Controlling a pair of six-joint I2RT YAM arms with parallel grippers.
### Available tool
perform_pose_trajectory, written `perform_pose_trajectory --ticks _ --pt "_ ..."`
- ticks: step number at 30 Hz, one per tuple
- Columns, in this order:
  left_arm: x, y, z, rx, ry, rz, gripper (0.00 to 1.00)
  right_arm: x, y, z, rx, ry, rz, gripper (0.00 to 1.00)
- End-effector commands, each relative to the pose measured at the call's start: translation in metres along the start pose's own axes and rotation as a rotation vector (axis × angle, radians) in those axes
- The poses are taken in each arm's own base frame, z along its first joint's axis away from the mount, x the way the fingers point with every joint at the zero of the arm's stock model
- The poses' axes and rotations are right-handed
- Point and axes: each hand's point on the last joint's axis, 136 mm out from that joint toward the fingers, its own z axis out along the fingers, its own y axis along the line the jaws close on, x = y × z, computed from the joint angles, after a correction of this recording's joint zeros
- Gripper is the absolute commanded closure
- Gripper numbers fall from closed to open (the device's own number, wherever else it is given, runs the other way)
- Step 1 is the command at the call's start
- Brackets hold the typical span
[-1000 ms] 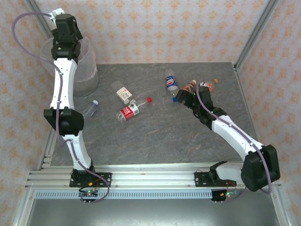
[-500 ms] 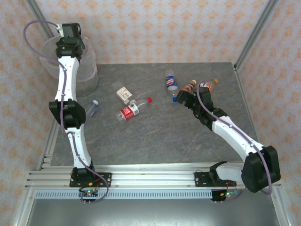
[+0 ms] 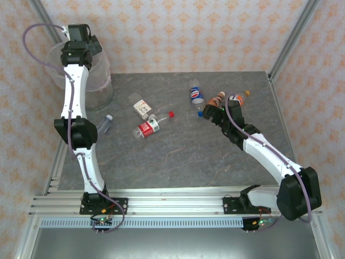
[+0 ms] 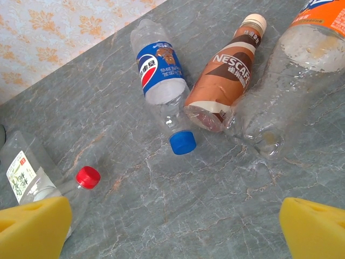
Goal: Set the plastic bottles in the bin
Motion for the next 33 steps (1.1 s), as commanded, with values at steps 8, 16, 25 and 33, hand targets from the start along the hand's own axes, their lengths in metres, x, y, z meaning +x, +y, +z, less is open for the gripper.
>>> perform_pose_trajectory --ticks 8,16,25,33 --pt "-0.029 -0.037 -0.076 0.307 0.026 -0.102 0.00 -0.004 -0.006 0.001 0.025 -0.022 -0.003 0.01" --pt "-0.002 -0.044 -0.119 0.419 0.068 -0.133 0.00 -0.005 -0.004 0.007 0.030 -0.025 0.008 0.01" --pt "0.082 -0.015 -0.168 0.332 0.086 0.008 0.00 -0.020 -0.002 0.007 0.033 -0.094 0.046 0.01" --pt "0.184 0.045 -0.149 0.108 0.332 0.262 0.00 -0.028 -0.006 0.008 0.053 -0.141 0.056 0.01"
